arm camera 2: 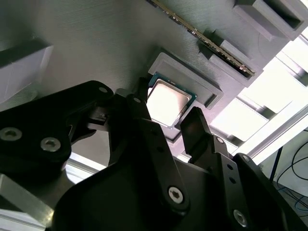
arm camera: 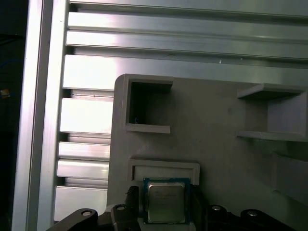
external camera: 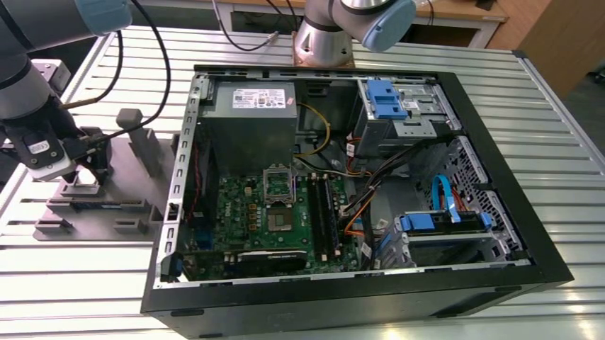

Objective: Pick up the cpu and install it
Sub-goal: 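Pick up the cpu and move it towards the insertion slot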

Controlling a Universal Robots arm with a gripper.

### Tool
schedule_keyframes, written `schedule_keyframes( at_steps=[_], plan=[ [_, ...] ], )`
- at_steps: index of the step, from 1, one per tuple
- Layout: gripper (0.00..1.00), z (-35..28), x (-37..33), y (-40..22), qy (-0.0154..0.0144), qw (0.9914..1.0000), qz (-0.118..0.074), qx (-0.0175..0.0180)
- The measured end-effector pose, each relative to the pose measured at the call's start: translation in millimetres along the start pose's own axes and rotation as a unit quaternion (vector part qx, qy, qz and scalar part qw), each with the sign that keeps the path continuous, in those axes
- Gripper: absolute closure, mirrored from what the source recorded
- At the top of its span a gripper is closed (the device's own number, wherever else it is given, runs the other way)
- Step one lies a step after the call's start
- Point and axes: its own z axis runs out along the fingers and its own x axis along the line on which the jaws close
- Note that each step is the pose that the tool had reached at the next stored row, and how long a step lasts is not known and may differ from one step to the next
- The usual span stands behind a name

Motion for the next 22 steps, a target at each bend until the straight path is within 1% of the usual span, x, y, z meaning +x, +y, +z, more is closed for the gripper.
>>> schedule_keyframes(
  at_steps=[4,5,6,15,22],
  plan=[
    [0.45,-0.1,0.0,0.0,0.0000,1.00000,0.000,0.0000],
    [0.47,-0.2,0.0,0.0,0.0000,1.00000,0.000,0.0000],
    [0.53,-0.2,0.0,0.0,0.0000,1.00000,0.000,0.0000],
    [0.53,-0.4,0.0,0.0,0.0000,1.00000,0.000,0.0000],
    [0.53,-7.4,0.0,0.3,0.0000,1.00000,0.000,0.0000]
  ],
)
